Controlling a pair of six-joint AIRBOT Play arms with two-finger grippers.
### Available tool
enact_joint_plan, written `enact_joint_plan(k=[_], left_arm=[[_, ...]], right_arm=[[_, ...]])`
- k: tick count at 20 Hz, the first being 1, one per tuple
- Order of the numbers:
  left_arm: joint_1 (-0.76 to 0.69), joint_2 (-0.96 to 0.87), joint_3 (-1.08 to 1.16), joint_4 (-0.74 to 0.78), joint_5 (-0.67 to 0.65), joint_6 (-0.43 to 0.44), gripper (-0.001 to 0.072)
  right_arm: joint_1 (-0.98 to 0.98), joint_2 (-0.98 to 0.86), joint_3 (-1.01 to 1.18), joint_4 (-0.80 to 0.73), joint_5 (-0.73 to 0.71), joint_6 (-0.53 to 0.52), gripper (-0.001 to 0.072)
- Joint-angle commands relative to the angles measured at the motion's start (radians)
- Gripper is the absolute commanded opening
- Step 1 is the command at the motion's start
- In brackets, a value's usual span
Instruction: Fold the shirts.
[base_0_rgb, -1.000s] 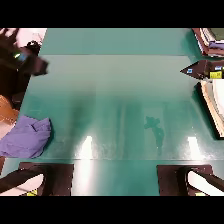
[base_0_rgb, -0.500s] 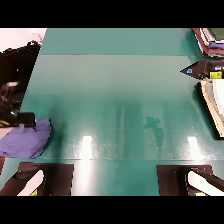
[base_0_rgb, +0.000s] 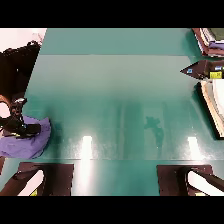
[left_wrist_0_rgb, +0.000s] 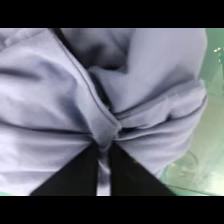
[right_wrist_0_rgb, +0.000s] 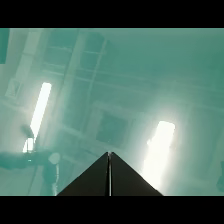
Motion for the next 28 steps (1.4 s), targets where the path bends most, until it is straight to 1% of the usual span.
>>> enact_joint_plan(k=[1,3,4,5,7,9,11,14,16,20,23,24,25,26,27,28], left_arm=[[0.001,0.001,-0.006,-0.004,-0.004,-0.003,0.0025],[0.001,0.004,0.042,-0.048,-0.019,-0.004,0.0024],[0.001,0.004,0.101,-0.097,-0.018,-0.004,0.0024],[-0.008,0.004,0.19,-0.157,-0.019,-0.004,0.0024],[-0.078,0.004,0.416,-0.25,-0.028,-0.013,0.0023],[-0.209,0.003,0.669,-0.246,-0.029,-0.063,0.0022],[-0.35,-0.002,0.894,-0.202,-0.023,-0.117,0.0021],[-0.526,-0.035,1.118,-0.115,-0.043,-0.158,0.002],[-0.629,-0.077,1.18,-0.095,-0.054,-0.187,0.002],[-0.819,-0.241,1.182,-0.109,-0.028,-0.193,0.0021],[-0.932,-0.431,1.182,-0.173,0.009,-0.182,0.0026],[-0.957,-0.5,1.182,-0.219,0.026,-0.171,0.0027],[-0.974,-0.563,1.182,-0.277,0.042,-0.131,0.0032],[-0.988,-0.627,1.182,-0.333,0.061,-0.092,0.0275],[-0.995,-0.683,1.182,-0.372,0.079,-0.079,0.0531],[-0.995,-0.724,1.182,-0.384,0.09,-0.053,0.0536]], right_arm=[[0.0,0.0,0.0,0.0,0.012,0.0,0.0016],[0.0,0.001,0.0,0.002,0.008,0.0,0.0016],[-0.001,0.001,0.002,0.01,0.003,0.0,0.0016],[-0.006,0.001,0.016,0.008,0.006,0.0,0.0016],[-0.018,0.001,0.077,0.01,0.015,0.0,0.0016],[-0.018,0.001,0.163,0.009,0.011,0.0,0.0016],[-0.018,0.001,0.244,0.008,0.005,0.0,0.0016],[-0.018,0.001,0.339,0.008,-0.018,0.0,0.0016],[-0.018,0.001,0.378,0.007,-0.02,0.0,0.0016],[-0.018,0.001,0.399,0.006,-0.018,0.0,0.0016],[-0.018,0.001,0.399,0.006,-0.005,0.0,0.0016],[-0.018,0.001,0.399,0.006,0.001,0.0,0.0016],[-0.018,0.001,0.399,0.006,0.007,0.0,0.0016],[-0.018,0.001,0.399,0.003,0.015,0.0,0.0016],[-0.018,0.001,0.399,0.0,0.021,0.0,0.0016],[-0.018,0.001,0.399,0.0,0.026,0.0,0.0016]])
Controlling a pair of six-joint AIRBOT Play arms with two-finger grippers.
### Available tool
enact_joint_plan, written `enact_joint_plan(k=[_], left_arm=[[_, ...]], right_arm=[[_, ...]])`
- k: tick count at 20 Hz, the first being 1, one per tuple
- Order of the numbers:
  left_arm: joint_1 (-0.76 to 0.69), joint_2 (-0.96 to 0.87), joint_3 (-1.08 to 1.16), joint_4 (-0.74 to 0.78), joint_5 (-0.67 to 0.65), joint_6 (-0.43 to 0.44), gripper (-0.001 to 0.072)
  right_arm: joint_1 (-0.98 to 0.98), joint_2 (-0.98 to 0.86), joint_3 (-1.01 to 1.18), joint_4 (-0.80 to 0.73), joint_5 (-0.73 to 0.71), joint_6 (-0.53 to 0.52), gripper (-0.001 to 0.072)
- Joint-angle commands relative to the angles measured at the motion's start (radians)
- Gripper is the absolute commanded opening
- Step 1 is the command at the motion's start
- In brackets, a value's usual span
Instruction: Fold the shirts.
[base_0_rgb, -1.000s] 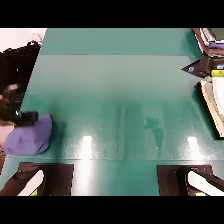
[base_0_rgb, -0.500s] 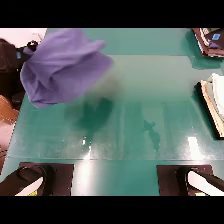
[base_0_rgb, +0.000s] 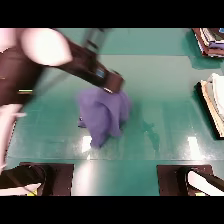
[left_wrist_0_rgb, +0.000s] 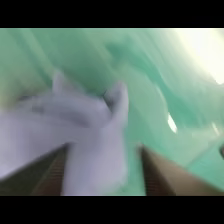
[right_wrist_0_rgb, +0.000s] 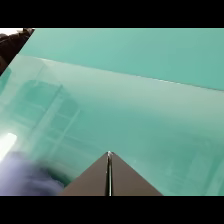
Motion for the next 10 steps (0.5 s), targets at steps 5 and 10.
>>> enact_joint_plan(k=[5,10], left_arm=[[0.125,-0.147,0.009,0.153,-0.134,0.116,0.0503],[0.432,-0.113,-0.038,0.138,-0.208,0.115,0.0503]], right_arm=[[0.0,0.0,0.002,-0.003,0.019,0.0,0.0016],[0.002,0.0,0.002,-0.003,0.019,0.0,0.0016]])
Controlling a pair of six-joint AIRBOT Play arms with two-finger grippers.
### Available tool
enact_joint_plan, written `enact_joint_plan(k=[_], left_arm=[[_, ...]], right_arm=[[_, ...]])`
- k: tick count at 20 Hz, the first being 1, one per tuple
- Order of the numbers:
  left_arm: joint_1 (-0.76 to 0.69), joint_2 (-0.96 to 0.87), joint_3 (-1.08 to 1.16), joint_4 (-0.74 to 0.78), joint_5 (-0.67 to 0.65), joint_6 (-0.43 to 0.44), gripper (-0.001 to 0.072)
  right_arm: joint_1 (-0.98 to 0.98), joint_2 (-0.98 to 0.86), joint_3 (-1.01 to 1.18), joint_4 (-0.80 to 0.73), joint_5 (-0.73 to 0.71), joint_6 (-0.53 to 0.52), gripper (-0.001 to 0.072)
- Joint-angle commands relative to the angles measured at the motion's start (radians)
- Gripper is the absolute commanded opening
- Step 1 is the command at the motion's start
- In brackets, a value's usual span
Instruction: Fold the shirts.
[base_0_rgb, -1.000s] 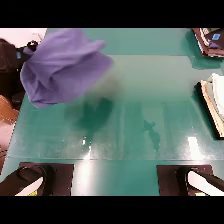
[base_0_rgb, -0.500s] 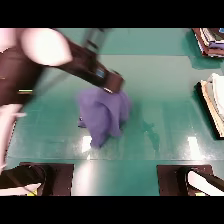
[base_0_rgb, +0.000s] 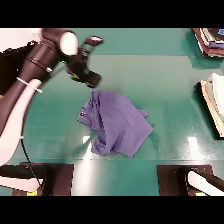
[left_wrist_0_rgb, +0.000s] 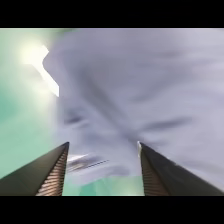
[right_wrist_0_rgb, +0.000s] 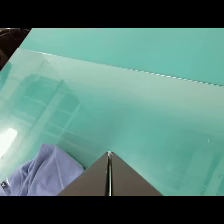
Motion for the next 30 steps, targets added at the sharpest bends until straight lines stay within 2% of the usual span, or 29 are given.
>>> enact_joint_plan(k=[1,4,6,10,12,15,16,17,19,22,24,26,27,28,29,30], left_arm=[[0.188,0.008,-0.063,-0.055,-0.047,0.01,0.0503],[0.262,0.008,-0.226,-0.181,0.031,0.018,0.0503],[0.266,0.007,-0.345,-0.214,0.127,0.017,0.0504],[0.266,0.005,-0.575,-0.413,0.339,0.063,0.0503],[0.266,0.005,-0.632,-0.46,0.385,0.073,0.0503],[0.266,0.006,-0.639,-0.458,0.386,0.092,0.05],[0.266,0.006,-0.639,-0.458,0.385,0.092,0.0359],[0.266,0.006,-0.639,-0.458,0.383,0.097,0.0019],[0.266,0.007,-0.619,-0.435,0.359,0.098,0.0025],[0.266,0.044,-0.518,-0.302,0.323,0.094,0.0024],[0.266,0.09,-0.448,-0.228,0.323,0.095,0.0025],[0.266,0.132,-0.402,-0.212,0.324,0.095,0.0025],[0.266,0.143,-0.389,-0.213,0.325,0.095,0.0025],[0.266,0.154,-0.385,-0.213,0.327,0.095,0.0025],[0.266,0.158,-0.385,-0.213,0.324,0.095,0.0025],[0.266,0.157,-0.385,-0.213,0.318,0.095,0.0026]], right_arm=[[0.002,0.0,0.001,0.0,0.0,0.0,0.0016],[0.002,0.0,0.001,0.0,0.0,0.0,0.0016],[0.002,0.0,0.001,0.0,0.001,0.001,0.0016],[0.002,0.0,0.001,0.001,0.001,0.001,0.0016],[0.002,0.0,0.001,0.001,0.001,0.001,0.0016],[0.002,0.0,0.001,0.0,0.001,0.001,0.0016],[0.002,0.0,0.001,0.0,0.003,0.001,0.0016],[0.002,0.0,0.0,-0.001,0.014,0.001,0.0016],[0.002,0.0,0.0,-0.035,0.06,0.001,0.0016],[0.002,0.0,-0.047,-0.188,0.171,0.039,0.0016],[0.002,0.0,-0.17,-0.252,0.239,0.047,0.0016],[0.021,0.0,-0.354,-0.254,0.238,0.045,0.0027],[0.041,0.0,-0.457,-0.254,0.217,0.044,0.0194],[0.071,-0.003,-0.571,-0.253,0.169,0.023,0.0464],[0.107,-0.013,-0.667,-0.252,0.122,0.007,0.0494],[0.153,-0.032,-0.756,-0.251,0.071,0.007,0.0494]])
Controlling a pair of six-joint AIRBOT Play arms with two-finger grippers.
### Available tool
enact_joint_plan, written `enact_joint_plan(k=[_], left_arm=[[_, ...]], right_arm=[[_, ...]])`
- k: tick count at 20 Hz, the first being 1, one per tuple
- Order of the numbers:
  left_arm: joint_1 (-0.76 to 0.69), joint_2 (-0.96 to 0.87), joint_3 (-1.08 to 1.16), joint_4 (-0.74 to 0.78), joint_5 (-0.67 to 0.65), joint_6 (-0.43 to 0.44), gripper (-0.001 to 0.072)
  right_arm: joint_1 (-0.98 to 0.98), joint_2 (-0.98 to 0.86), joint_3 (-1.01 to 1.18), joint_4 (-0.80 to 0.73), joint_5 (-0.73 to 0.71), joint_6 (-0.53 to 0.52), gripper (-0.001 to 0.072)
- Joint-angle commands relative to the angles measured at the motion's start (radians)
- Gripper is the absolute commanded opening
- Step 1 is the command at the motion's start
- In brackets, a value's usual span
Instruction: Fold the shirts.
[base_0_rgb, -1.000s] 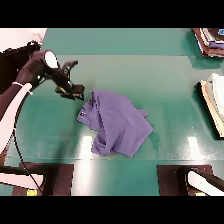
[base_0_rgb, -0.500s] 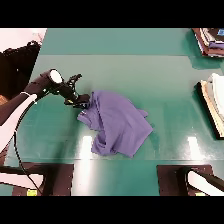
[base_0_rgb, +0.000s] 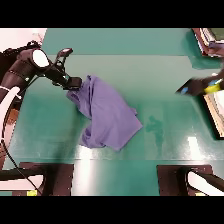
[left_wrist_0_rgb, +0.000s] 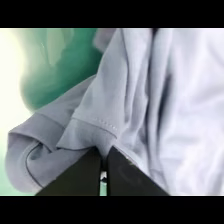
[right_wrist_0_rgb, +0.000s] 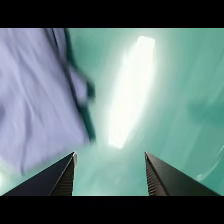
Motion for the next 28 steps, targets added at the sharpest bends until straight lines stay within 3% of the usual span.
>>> enact_joint_plan(k=[1,7,11,12,13,14,21,28], left_arm=[[0.001,0.023,0.024,0.023,-0.009,0.0,0.0026],[0.001,0.023,0.024,0.024,-0.017,0.001,0.0026],[0.001,0.023,0.024,0.024,-0.026,0.001,0.0026],[0.001,0.023,0.024,0.024,-0.027,0.001,0.0026],[0.001,0.023,0.024,0.024,-0.032,0.0,0.0025],[0.001,0.023,0.024,0.024,-0.035,0.0,0.0025],[0.001,0.23,0.166,0.204,-0.051,0.018,0.0025],[0.001,0.476,0.408,0.19,-0.052,0.053,0.0025]], right_arm=[[0.122,-0.042,-0.299,-0.017,-0.129,-0.022,0.0492],[0.373,-0.244,-0.355,0.171,-0.353,-0.079,0.0478],[0.449,-0.327,-0.274,0.189,-0.364,-0.079,0.0427],[0.462,-0.337,-0.262,0.188,-0.359,-0.079,0.0315],[0.473,-0.341,-0.252,0.186,-0.356,-0.08,0.0098],[0.477,-0.338,-0.243,0.178,-0.357,-0.082,0.0015],[0.264,-0.101,0.028,0.044,-0.299,-0.02,0.0014],[0.022,0.128,0.394,0.039,-0.293,-0.015,0.0014]])
